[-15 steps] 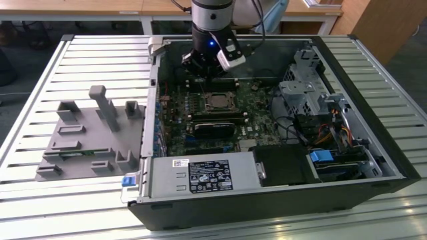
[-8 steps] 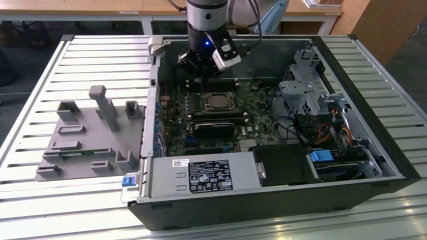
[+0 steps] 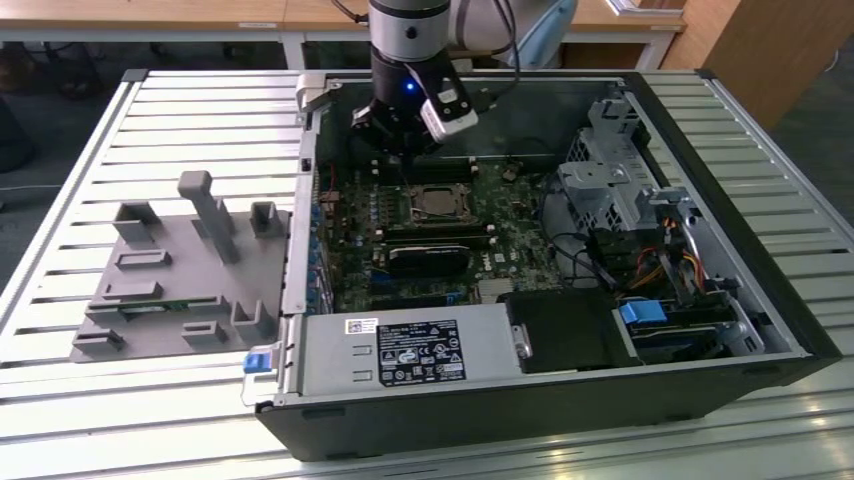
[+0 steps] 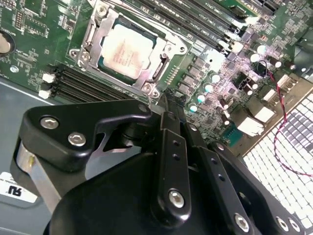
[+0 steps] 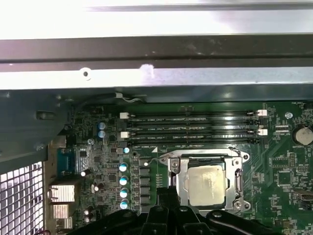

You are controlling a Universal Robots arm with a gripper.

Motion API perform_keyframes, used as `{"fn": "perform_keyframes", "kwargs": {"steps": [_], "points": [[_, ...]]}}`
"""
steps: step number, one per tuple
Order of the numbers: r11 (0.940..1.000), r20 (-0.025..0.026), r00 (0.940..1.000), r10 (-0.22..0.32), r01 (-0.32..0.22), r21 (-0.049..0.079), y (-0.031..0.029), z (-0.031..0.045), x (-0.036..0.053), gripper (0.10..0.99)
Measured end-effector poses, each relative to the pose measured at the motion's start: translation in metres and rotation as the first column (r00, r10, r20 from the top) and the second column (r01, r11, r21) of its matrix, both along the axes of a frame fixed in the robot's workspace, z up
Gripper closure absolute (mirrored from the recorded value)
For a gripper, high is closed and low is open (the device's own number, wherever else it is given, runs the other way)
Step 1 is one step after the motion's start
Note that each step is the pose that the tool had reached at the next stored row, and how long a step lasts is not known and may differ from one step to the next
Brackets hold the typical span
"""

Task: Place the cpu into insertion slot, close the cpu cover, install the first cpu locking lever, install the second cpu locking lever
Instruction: 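Install the first cpu locking lever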

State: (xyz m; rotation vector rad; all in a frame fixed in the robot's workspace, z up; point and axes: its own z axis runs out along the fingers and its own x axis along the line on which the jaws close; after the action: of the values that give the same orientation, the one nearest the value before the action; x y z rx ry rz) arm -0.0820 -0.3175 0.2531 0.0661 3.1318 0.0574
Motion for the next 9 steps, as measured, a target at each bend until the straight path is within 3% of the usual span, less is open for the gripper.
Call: {"fn": "perform_keyframes", "kwargs": {"steps": [9], "points": [[1.0000, 0.0017, 1.0000, 0.000, 0.000, 0.000, 0.0008, -0.0001, -0.0148, 0.980]]}}
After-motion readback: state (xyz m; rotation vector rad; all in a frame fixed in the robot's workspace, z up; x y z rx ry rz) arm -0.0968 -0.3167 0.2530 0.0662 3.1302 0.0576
